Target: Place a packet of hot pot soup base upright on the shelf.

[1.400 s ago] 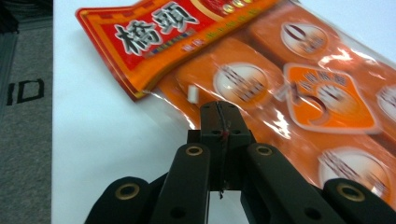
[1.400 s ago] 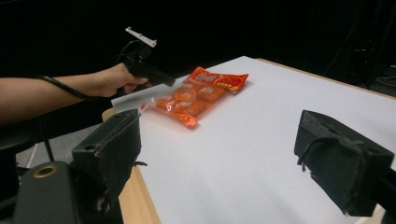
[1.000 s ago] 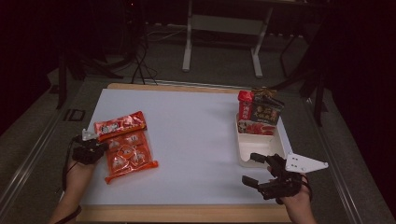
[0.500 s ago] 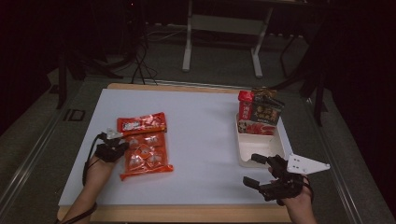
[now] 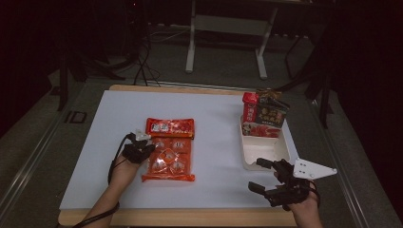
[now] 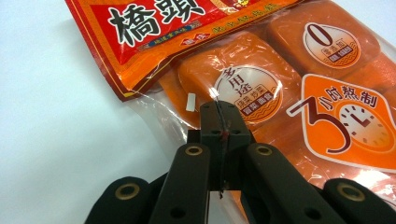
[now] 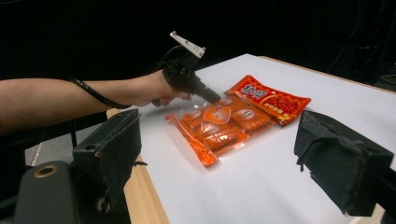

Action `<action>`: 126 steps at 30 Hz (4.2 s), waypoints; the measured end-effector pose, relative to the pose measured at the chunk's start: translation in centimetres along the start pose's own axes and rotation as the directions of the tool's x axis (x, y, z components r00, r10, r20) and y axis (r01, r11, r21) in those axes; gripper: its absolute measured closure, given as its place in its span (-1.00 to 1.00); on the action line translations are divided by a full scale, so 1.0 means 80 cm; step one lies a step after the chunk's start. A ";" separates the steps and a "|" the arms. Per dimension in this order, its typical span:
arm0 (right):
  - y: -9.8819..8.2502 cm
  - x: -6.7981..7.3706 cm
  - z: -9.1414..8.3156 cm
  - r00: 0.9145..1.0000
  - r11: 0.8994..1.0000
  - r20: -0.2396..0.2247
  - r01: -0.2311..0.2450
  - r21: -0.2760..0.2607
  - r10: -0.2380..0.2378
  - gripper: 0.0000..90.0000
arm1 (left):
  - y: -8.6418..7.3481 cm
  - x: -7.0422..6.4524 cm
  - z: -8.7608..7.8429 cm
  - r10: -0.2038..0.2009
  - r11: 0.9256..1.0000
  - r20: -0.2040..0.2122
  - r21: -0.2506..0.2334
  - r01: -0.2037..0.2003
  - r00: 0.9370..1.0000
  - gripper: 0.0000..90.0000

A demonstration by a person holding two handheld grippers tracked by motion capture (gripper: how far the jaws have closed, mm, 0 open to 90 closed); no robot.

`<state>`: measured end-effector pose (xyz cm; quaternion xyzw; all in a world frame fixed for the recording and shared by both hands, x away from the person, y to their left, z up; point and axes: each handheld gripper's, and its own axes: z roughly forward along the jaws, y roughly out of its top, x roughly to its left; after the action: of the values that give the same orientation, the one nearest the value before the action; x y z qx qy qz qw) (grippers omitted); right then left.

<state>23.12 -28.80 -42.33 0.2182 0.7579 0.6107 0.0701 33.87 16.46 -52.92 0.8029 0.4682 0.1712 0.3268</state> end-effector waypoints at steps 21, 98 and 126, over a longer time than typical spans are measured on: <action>-0.004 -0.003 -0.002 1.000 1.000 0.005 -0.008 0.005 0.008 -0.68 | 0.019 -0.051 0.000 0.066 0.998 0.076 0.019 -0.067 0.995 1.00; -0.011 0.001 -0.003 1.000 1.000 -0.015 -0.012 0.021 0.012 -0.68 | 0.083 -0.052 0.070 0.026 0.998 0.100 0.048 -0.031 0.995 1.00; -0.009 0.003 0.000 1.000 1.000 -0.024 -0.016 0.019 0.017 -0.68 | 0.063 -0.101 0.054 0.111 0.992 0.199 0.043 -0.122 0.974 1.00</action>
<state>22.71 -28.83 -42.95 0.2178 0.7625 0.6069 0.0538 35.53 6.12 -52.35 0.8507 0.3901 0.0972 0.3385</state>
